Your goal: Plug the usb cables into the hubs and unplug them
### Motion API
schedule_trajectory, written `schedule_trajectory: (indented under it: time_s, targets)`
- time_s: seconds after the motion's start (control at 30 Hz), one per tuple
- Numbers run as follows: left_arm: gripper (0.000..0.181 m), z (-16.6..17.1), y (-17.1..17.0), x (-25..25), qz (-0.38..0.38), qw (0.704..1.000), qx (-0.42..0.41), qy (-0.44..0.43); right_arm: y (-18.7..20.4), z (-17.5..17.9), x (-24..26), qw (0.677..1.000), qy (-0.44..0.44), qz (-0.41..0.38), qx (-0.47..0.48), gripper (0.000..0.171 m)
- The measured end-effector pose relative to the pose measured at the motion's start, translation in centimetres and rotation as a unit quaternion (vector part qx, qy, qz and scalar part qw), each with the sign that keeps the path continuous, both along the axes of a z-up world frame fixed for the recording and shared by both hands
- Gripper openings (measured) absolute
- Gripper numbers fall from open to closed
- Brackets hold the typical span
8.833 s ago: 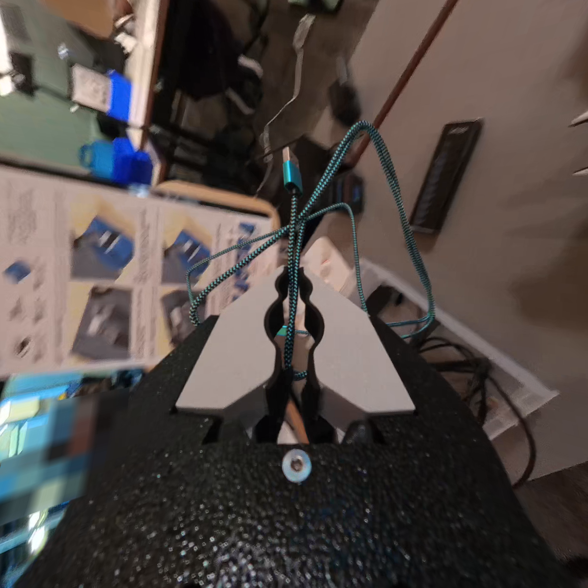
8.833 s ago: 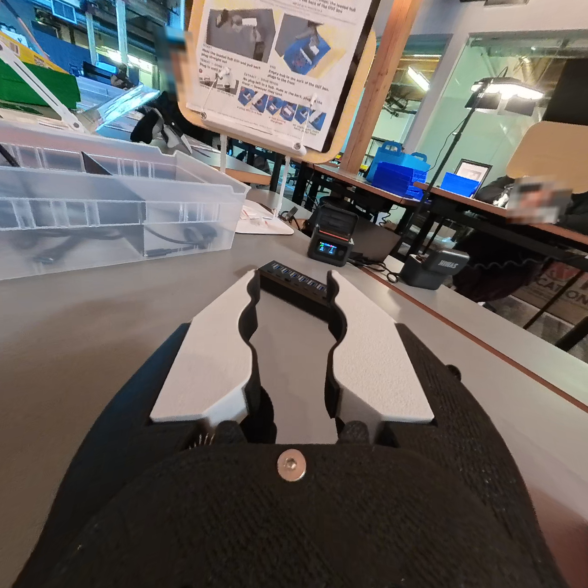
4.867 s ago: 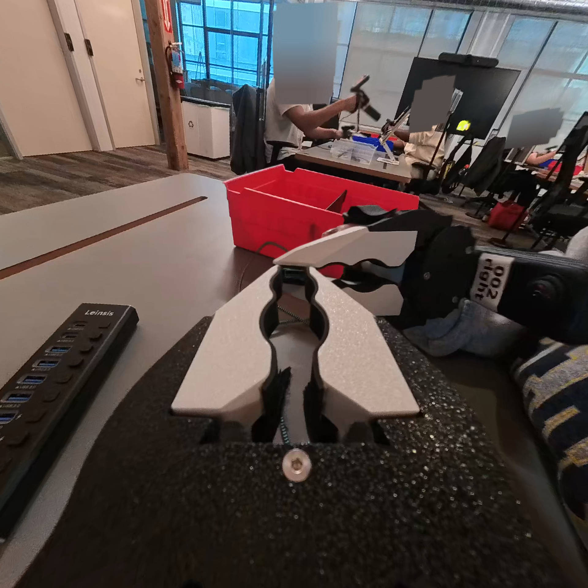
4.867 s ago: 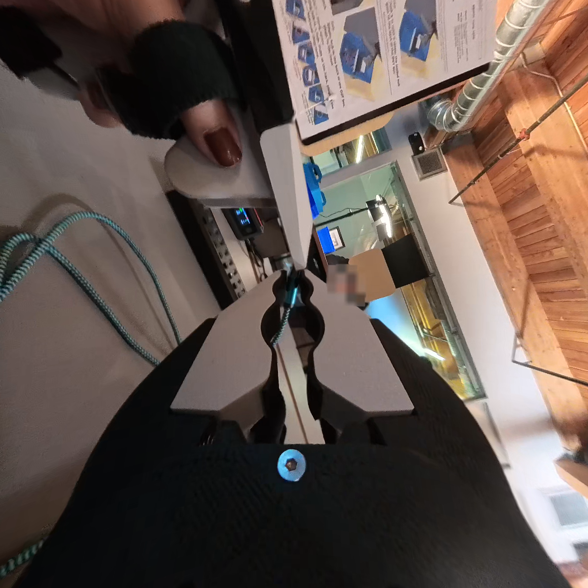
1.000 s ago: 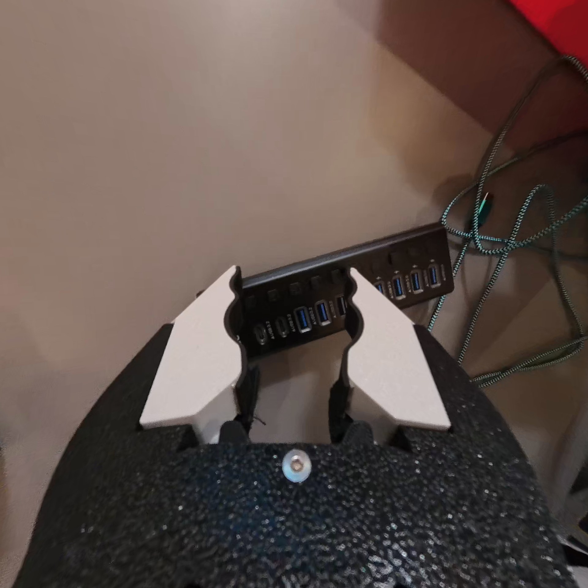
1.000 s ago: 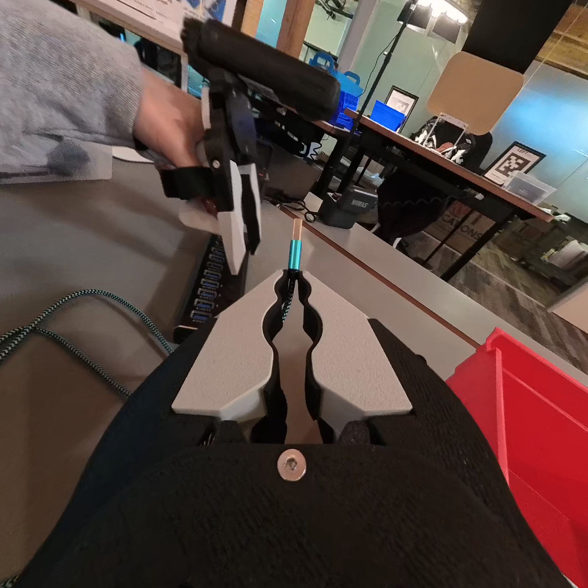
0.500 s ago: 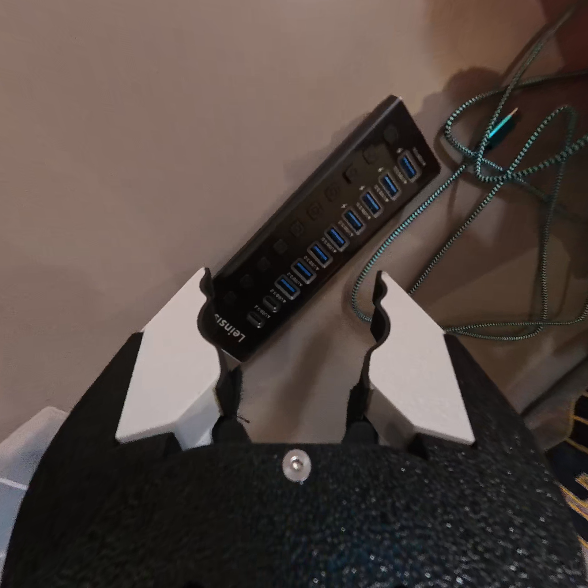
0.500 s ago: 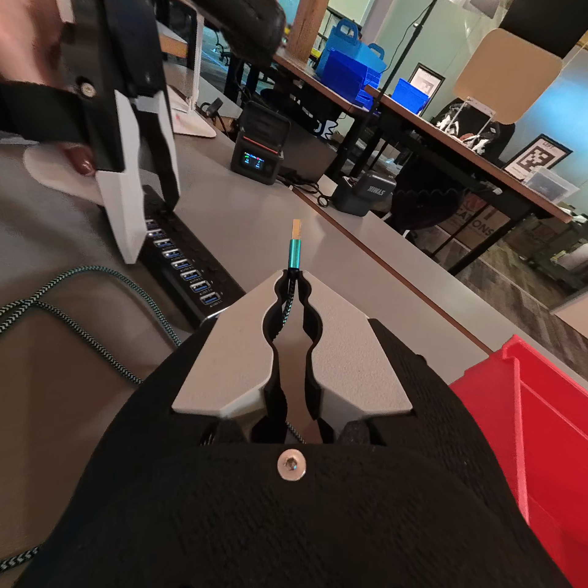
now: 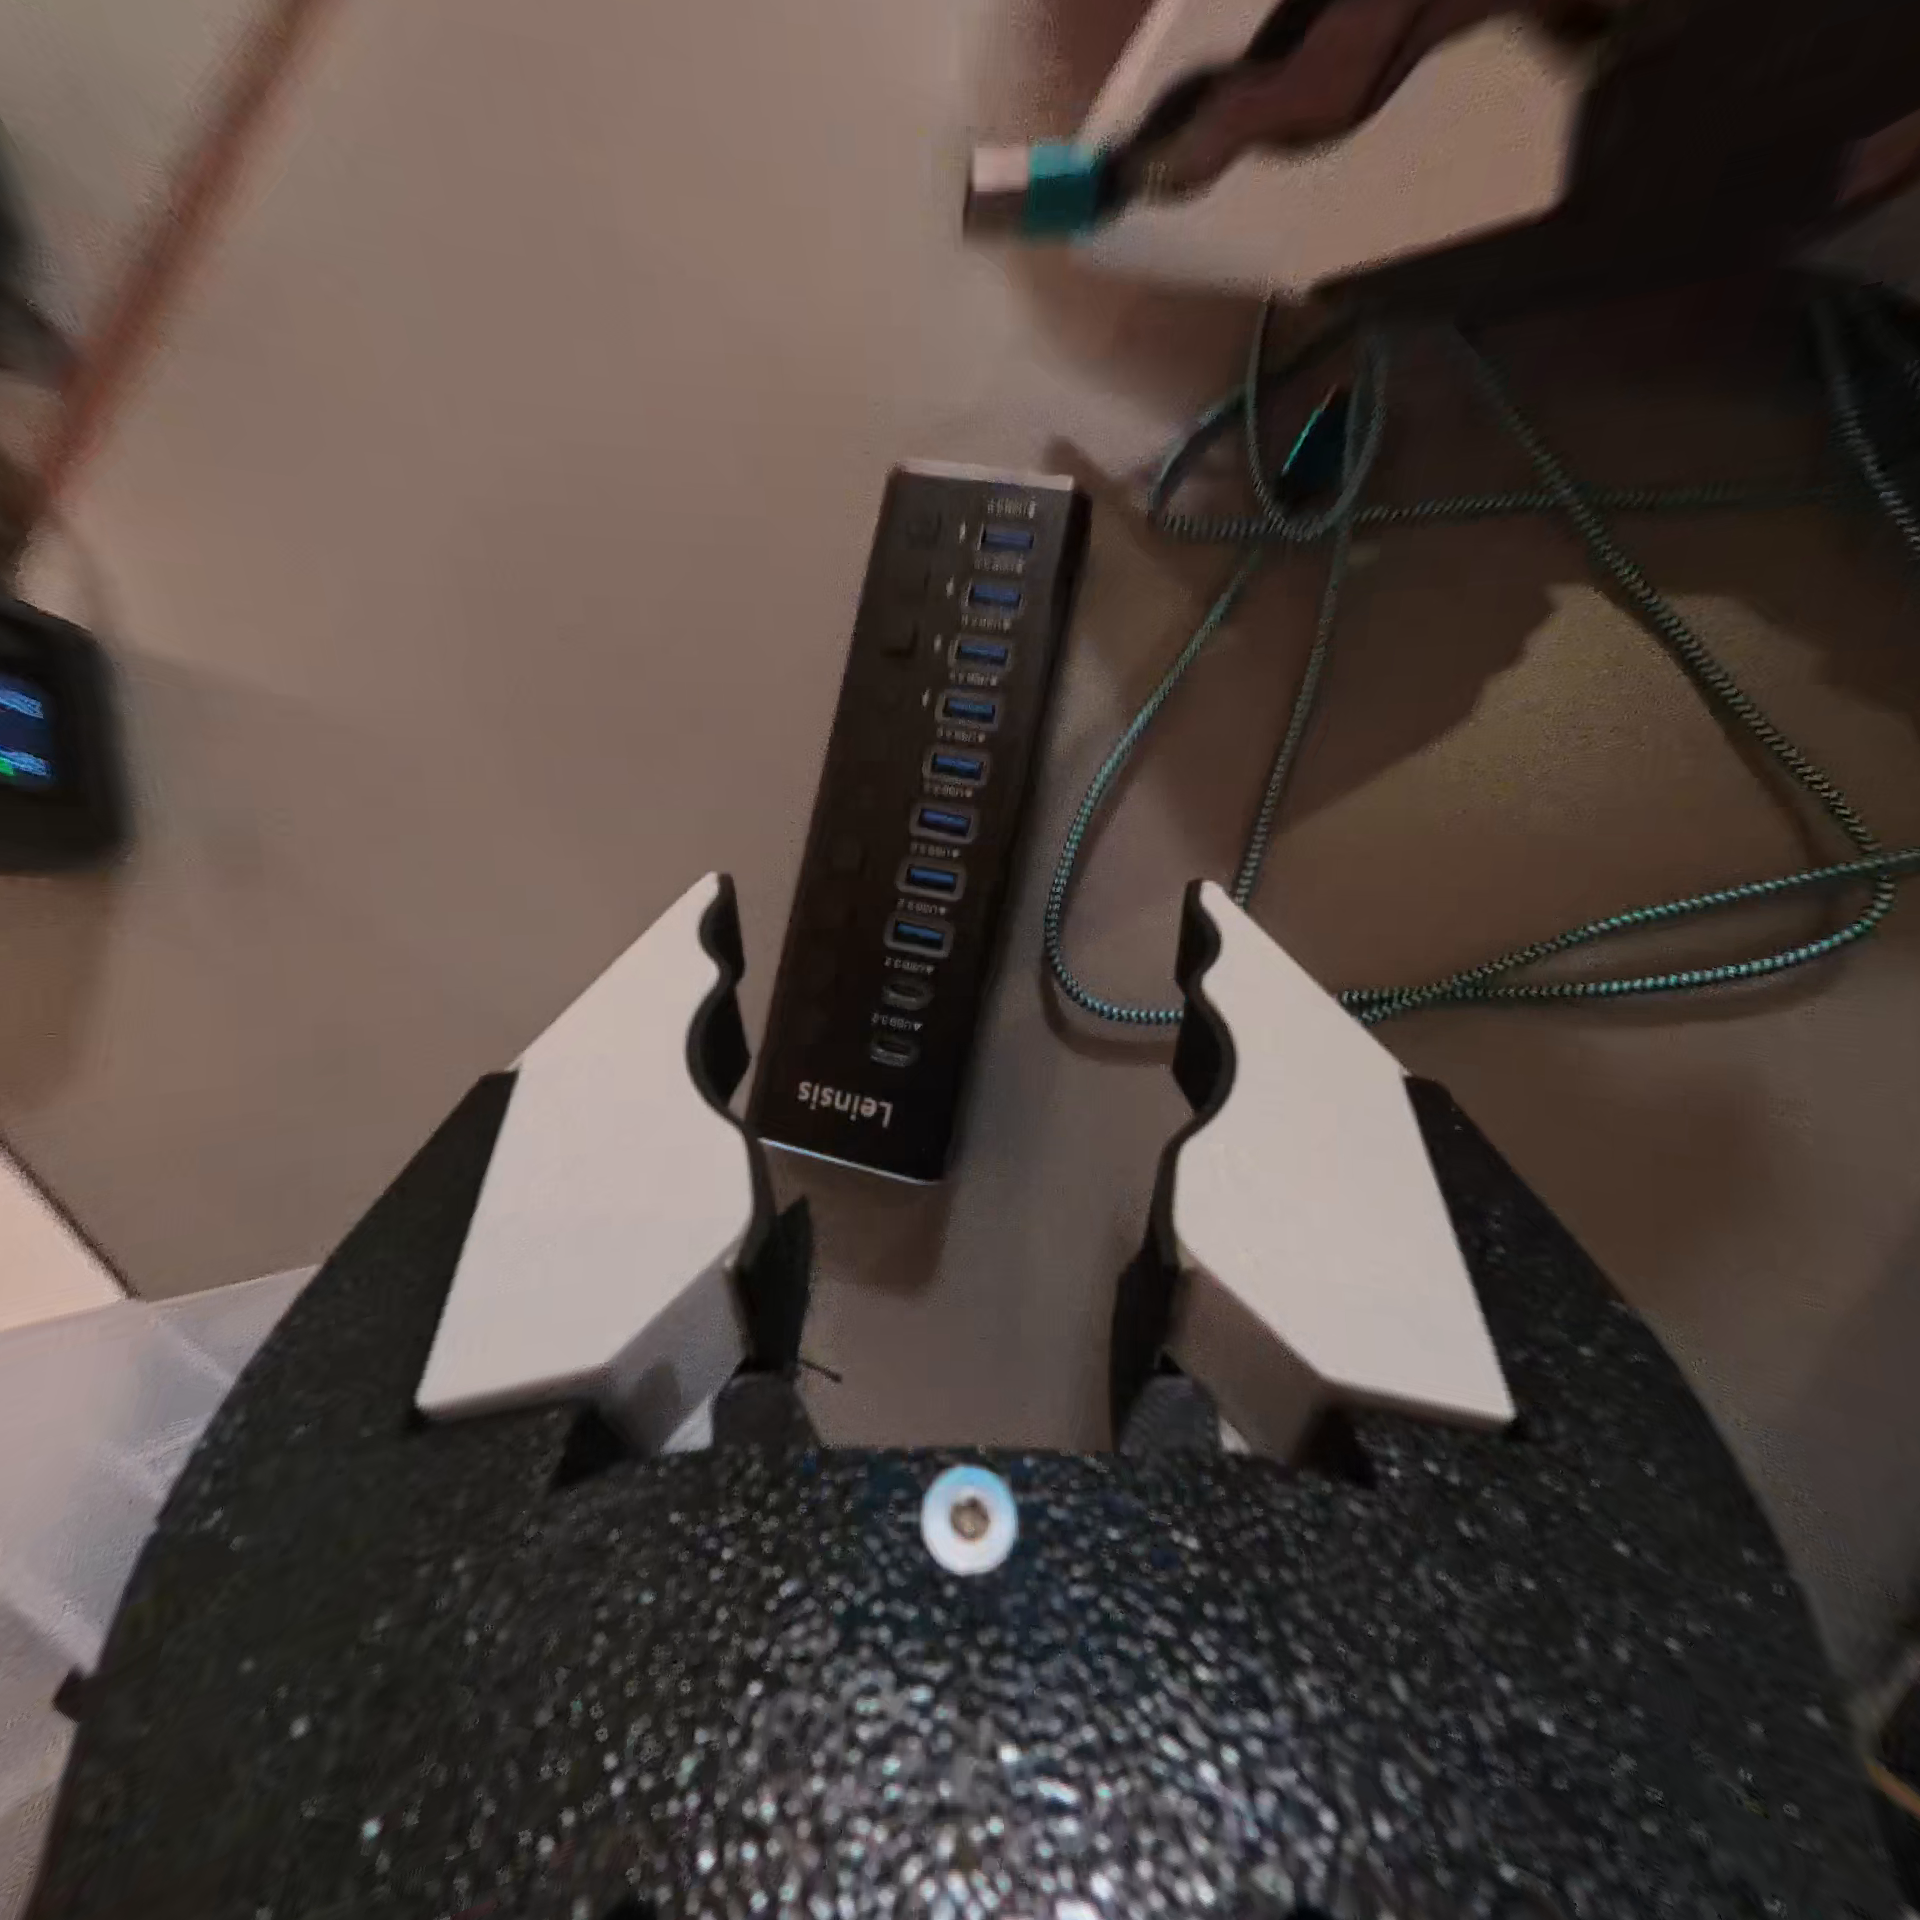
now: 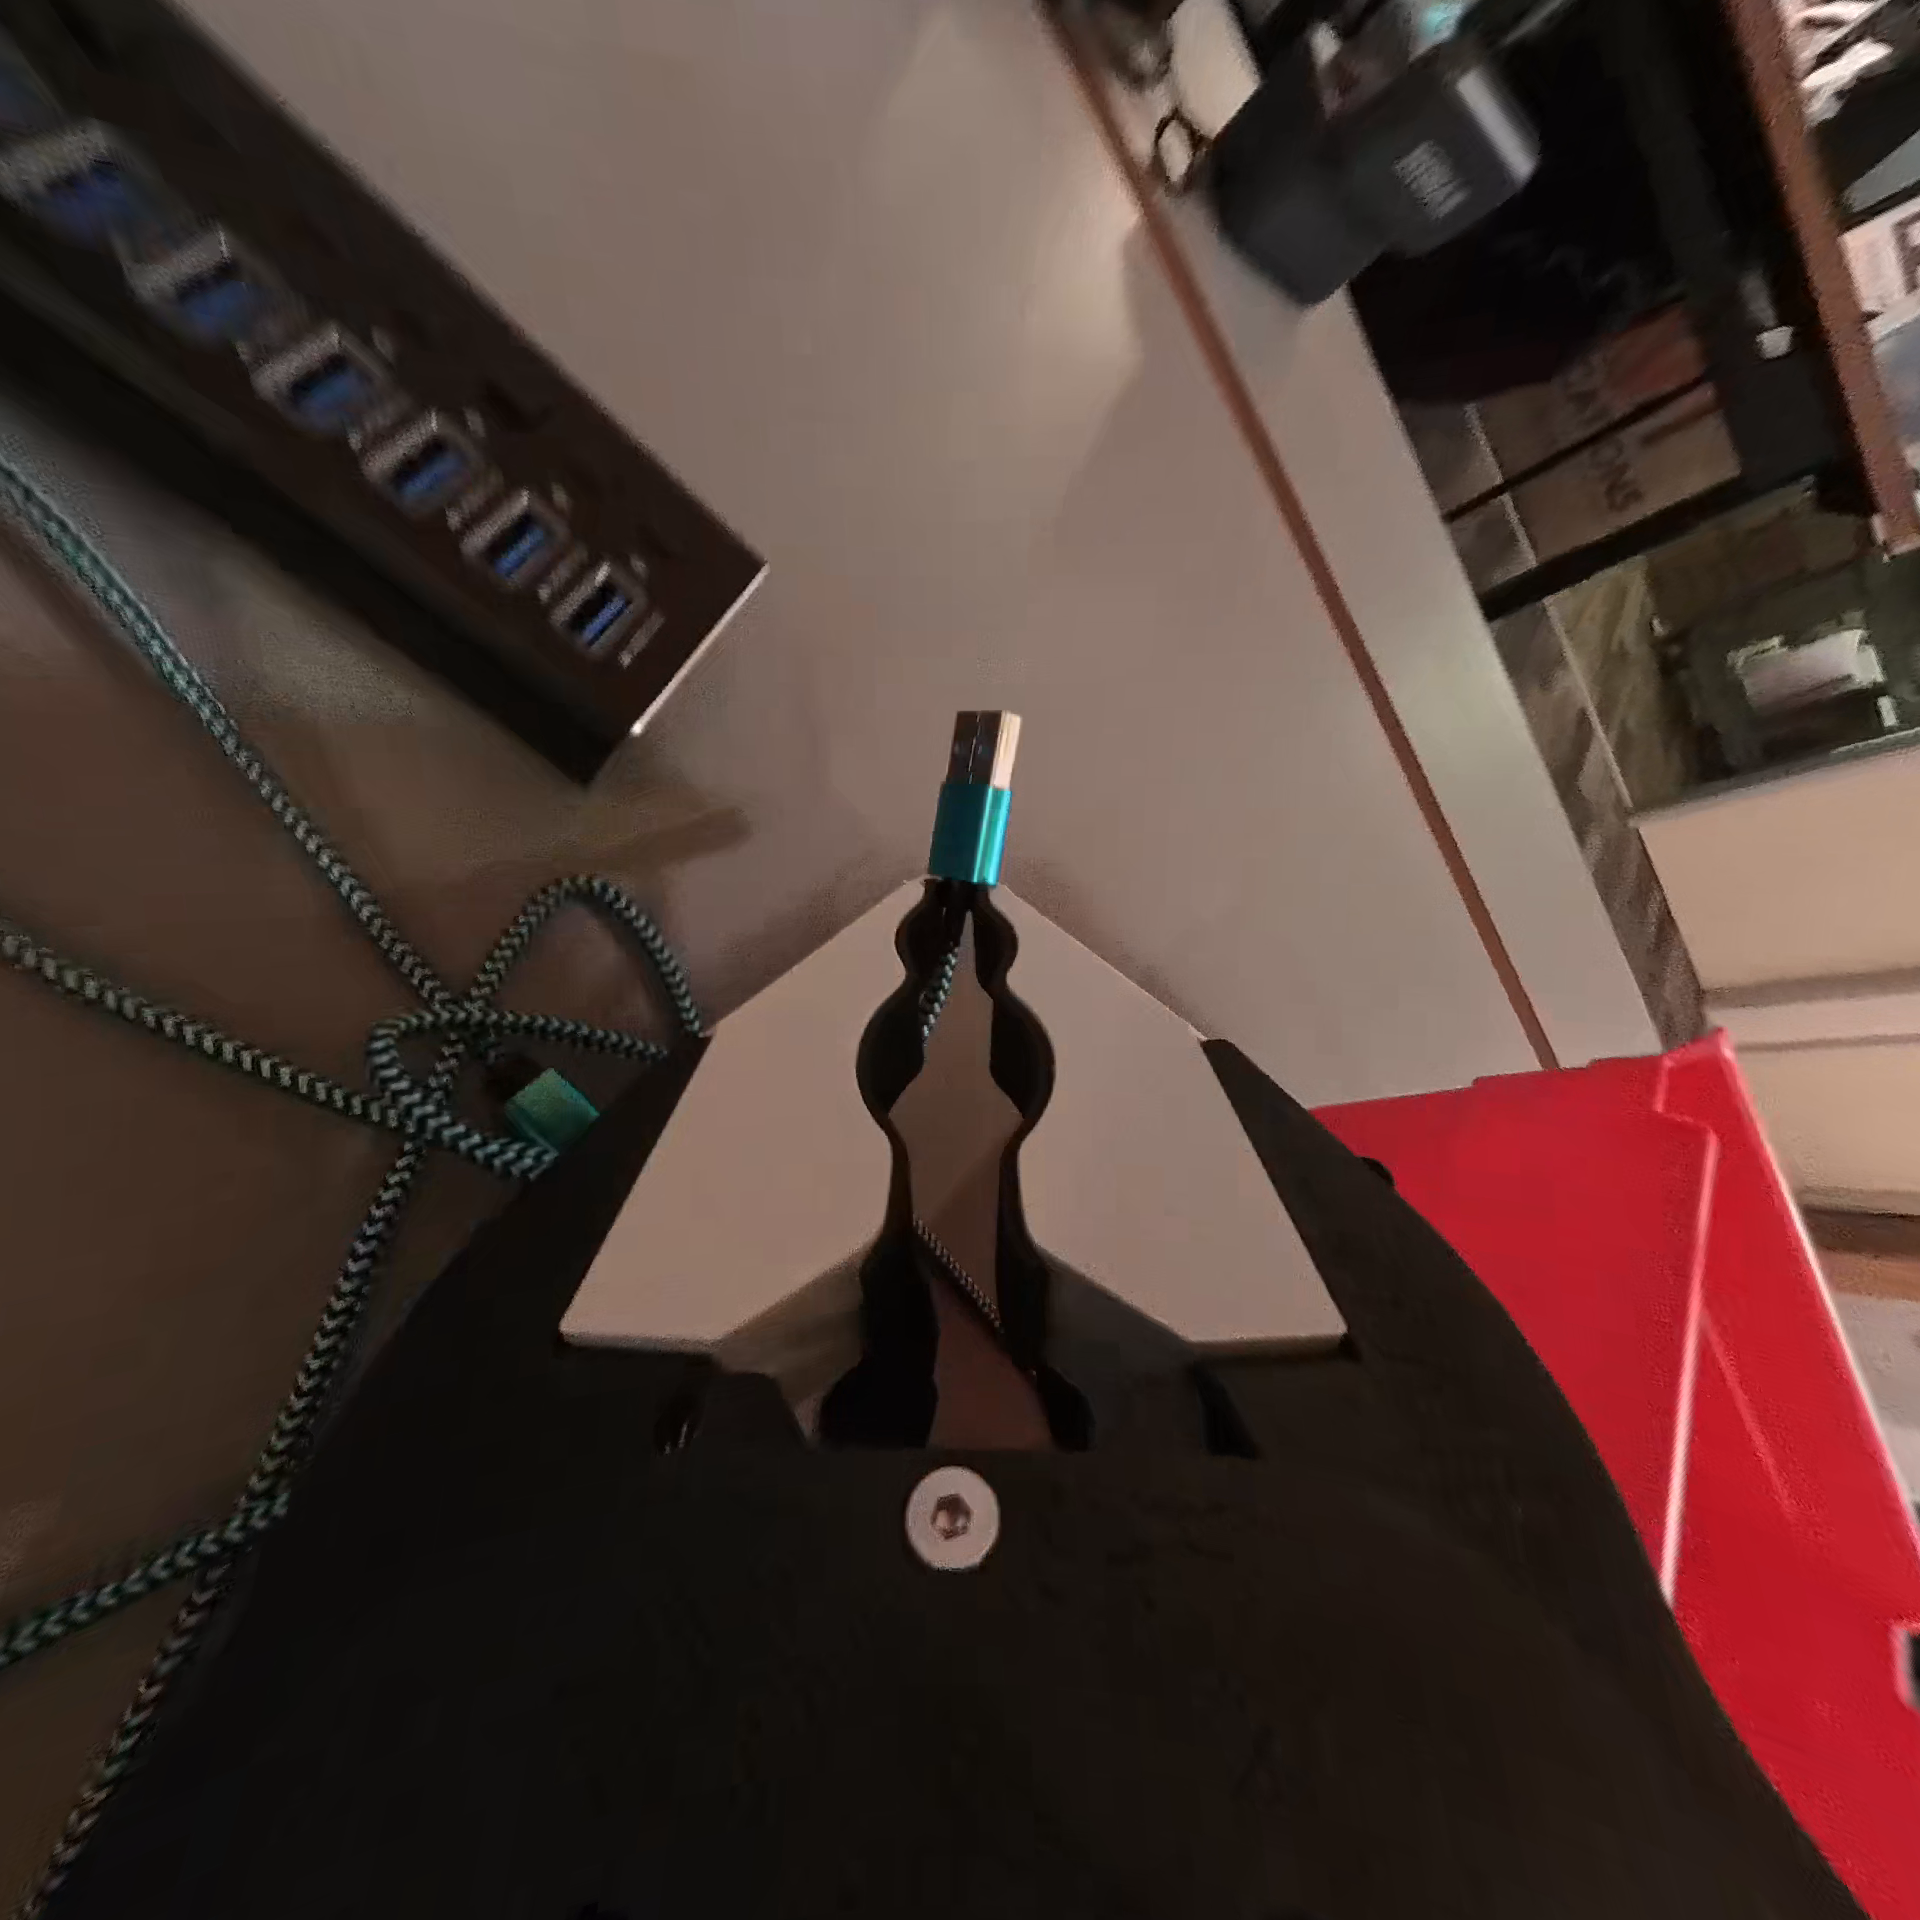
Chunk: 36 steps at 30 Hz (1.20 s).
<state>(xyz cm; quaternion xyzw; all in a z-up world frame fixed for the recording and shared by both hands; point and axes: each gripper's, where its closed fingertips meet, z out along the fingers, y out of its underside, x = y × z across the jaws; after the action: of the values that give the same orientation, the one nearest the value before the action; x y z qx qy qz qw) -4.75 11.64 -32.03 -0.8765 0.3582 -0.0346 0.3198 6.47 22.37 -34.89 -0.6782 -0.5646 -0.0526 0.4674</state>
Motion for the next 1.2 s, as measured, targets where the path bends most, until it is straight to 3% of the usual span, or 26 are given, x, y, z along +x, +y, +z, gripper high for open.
schedule_trajectory:
  time_s: [0.03,0.2,0.33,0.5,0.63,0.97,1.2]
  targets:
    - [0.085,0.6,-0.5,0.2,0.000,1.000,0.031,-0.004,0.0,-0.6,0.0,1.000,-0.024,0.001,-0.001,0.004]
    - [0.098,0.0,-2.2,-0.3,0.059,0.995,0.070,-0.051,-0.7,-2.0,-0.8,0.997,-0.065,0.028,-0.019,0.003]
    - [0.098,-0.6,-2.0,-1.2,0.113,0.984,0.104,-0.086,-1.3,-1.1,-1.8,0.997,0.012,0.044,-0.060,0.003]
    - [0.102,-2.2,-0.6,-2.1,0.125,0.982,0.092,-0.110,-3.0,0.7,-3.7,0.981,0.118,0.092,-0.120,0.003]
    - [0.106,-4.9,0.6,-3.6,0.135,0.987,0.048,-0.066,-3.6,0.7,-4.2,0.976,0.121,0.112,-0.141,0.003]
    - [0.075,-5.7,1.2,-2.8,0.076,0.991,0.002,-0.109,-6.1,3.8,-5.9,0.974,0.053,0.216,-0.031,0.003]
    - [0.064,-5.6,0.9,-2.9,0.054,0.993,0.010,-0.103,-7.8,6.1,-6.3,0.937,-0.116,0.288,0.158,0.003]
